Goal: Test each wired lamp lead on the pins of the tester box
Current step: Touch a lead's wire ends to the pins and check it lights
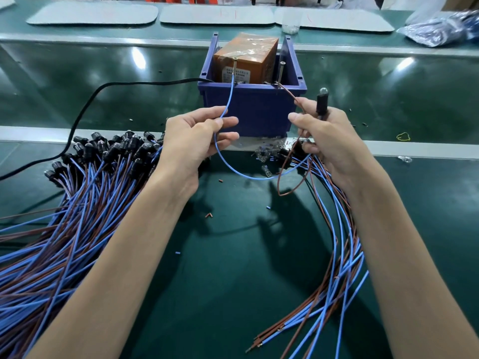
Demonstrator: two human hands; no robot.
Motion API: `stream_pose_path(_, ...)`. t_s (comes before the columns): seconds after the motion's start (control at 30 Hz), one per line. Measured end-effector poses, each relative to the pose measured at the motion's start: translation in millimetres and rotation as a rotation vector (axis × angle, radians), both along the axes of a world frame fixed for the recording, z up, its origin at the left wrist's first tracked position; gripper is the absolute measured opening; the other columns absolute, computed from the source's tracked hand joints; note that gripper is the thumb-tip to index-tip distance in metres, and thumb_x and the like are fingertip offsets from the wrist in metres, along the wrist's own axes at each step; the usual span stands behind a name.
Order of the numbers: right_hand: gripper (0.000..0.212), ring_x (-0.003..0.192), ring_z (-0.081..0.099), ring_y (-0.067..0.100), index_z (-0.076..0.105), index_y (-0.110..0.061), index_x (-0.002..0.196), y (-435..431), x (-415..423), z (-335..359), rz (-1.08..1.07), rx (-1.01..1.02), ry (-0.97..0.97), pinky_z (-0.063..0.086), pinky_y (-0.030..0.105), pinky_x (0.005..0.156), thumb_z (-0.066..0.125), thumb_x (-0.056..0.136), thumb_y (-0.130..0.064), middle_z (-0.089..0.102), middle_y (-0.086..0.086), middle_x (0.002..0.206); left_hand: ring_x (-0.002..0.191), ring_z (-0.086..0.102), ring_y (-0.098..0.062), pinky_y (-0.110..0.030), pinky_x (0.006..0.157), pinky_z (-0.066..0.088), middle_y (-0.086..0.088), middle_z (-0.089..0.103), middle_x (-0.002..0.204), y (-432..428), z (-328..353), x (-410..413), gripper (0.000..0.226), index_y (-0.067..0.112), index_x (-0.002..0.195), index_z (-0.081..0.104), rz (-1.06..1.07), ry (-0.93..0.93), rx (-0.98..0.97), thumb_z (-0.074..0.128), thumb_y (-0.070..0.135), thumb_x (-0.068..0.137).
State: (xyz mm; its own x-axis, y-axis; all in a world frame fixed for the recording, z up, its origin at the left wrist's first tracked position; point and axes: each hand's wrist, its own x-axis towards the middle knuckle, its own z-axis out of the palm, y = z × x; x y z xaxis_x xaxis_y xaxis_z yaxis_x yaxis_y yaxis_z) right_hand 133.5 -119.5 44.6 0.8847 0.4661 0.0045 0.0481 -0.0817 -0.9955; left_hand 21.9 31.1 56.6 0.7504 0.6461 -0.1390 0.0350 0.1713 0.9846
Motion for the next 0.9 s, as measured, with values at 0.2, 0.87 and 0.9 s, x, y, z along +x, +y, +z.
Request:
stream_pose_path(0.2,0.026,0.07,0.047,0.001,0.056,-0.026,0.116,-0.3,2.3,-2.2,-0.012,0.015,-0.001,0.034,0.007,0.041,0.059,0.093,-0.016,0.045,-0.01,0.078,0.055,0.065,-0.003,-0.013,0.056,0.05,0.004,0.074,0.08,-0.5,-0.3,0.2,0.023,0.012,0.1,0.068,-0.005,0.014,0.008,0.049,0.0,0.095)
stream_pose_path(0.87,0.042,0.065,0.041,0.003,0.05,0.009,0.123,-2.2,3.7,-1.1,-0.096,0.004,-0.047,0.033,0.006,0.04,0.059,0.091,-0.017,0.04,0.003,0.086,0.061,0.069,-0.007,-0.013,0.055,0.05,0.001,0.073,0.077,2.9,0.3,-1.0,0.023,0.003,0.108,0.064,0.056,-0.043,-0.062,0.047,-0.003,0.095)
stream_pose_path(0.9,0.036,0.066,0.039,0.004,0.056,0.004,0.121,-1.4,2.8,-0.2,-0.091,-0.002,-0.048,0.033,0.007,0.041,0.059,0.091,-0.017,0.04,0.003,0.09,0.061,0.069,-0.007,-0.013,0.055,0.05,0.001,0.073,0.078,3.0,0.4,-0.9,0.023,0.003,0.108,0.064,0.061,-0.046,-0.064,0.047,-0.003,0.095)
